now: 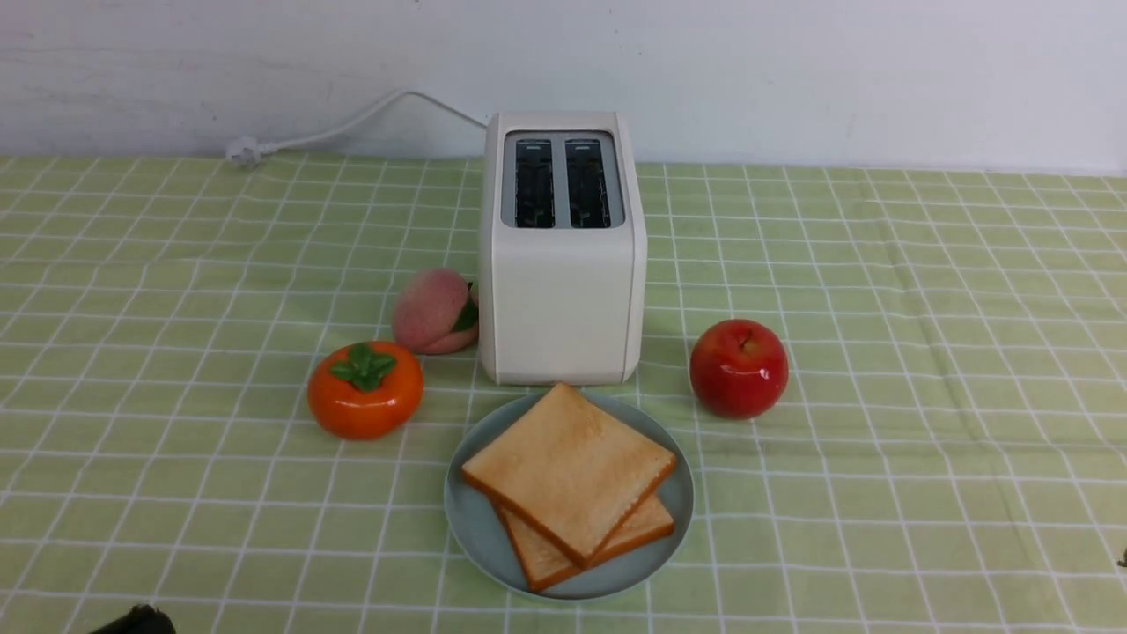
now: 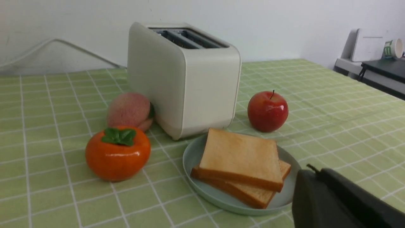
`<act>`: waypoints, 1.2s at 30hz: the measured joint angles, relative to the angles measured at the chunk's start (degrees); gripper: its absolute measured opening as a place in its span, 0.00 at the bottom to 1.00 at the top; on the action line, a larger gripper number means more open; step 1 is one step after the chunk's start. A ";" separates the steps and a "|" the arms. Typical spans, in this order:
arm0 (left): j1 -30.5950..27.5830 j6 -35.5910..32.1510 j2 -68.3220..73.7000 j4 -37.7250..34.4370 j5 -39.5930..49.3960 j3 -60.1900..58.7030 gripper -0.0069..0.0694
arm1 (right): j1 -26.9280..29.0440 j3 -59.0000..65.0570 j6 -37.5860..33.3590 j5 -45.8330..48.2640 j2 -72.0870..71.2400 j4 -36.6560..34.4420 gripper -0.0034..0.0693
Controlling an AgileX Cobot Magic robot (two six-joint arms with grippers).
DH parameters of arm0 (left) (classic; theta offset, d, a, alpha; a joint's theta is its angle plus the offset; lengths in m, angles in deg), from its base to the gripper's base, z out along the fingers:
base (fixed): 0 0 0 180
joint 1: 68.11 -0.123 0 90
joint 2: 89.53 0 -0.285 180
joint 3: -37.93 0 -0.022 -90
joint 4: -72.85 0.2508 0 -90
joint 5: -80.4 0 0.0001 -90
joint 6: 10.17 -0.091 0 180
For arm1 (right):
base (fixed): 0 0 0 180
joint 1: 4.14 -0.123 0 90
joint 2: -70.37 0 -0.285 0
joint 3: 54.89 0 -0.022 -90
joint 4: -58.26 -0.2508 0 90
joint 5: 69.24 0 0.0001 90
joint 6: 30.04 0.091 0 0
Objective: Take toasted bread from bread machine on green coffee tablecloth place on plate.
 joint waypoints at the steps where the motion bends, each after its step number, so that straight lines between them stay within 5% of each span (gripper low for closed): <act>1: 0.00 0.00 0.00 0.00 0.18 -0.26 0.07 | 0.00 1.27 0.00 -1.79 0.00 -0.07 0.07; 23: 0.00 0.02 0.00 0.00 0.81 -0.54 0.10 | 0.37 8.66 -0.01 -1.13 -1.48 1.12 0.09; 36: 0.00 0.02 0.00 -0.01 0.81 -0.54 0.10 | 15.66 16.69 -1.30 5.48 -18.69 5.94 0.02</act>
